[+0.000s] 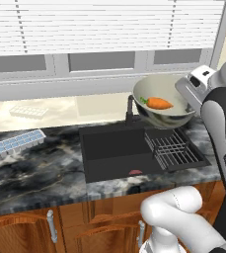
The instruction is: Pick the carrot from the sink and place it in the bowl. Then pick the bowl and place it in the microwave. Then close the microwave door and press the start button.
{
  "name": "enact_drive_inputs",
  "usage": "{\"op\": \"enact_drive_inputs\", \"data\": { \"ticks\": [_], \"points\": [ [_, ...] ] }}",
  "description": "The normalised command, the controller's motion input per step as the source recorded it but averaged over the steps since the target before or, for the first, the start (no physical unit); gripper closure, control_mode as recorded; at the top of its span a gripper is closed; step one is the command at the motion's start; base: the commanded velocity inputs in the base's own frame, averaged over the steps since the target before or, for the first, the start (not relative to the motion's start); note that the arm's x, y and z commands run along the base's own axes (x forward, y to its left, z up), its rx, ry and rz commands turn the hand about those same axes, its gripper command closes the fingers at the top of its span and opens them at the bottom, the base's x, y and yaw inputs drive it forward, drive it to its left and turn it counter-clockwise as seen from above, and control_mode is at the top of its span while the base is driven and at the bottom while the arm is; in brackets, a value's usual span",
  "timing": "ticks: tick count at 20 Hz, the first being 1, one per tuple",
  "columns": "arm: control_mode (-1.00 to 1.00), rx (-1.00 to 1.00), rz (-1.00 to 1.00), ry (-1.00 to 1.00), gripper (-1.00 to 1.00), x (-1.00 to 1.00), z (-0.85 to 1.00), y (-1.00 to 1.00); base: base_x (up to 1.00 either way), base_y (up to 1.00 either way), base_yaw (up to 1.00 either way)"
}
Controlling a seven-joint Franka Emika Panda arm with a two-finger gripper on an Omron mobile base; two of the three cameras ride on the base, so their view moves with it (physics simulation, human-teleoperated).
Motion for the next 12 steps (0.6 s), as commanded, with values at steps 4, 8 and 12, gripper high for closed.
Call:
{"op": "enact_drive_inputs", "data": {
  "ticks": [4,8,12],
  "points": [
    [-1.00,0.00,0.00,0.00,1.00,0.00,0.00,-0.03,0.00,0.00,0.00],
    [-1.00,0.00,0.00,0.00,1.00,0.00,0.00,0.00,0.00,0.00,0.00],
    [1.00,-0.01,0.00,0.01,1.00,0.00,0.00,0.00,-0.41,0.00,0.00]
  ]
}}
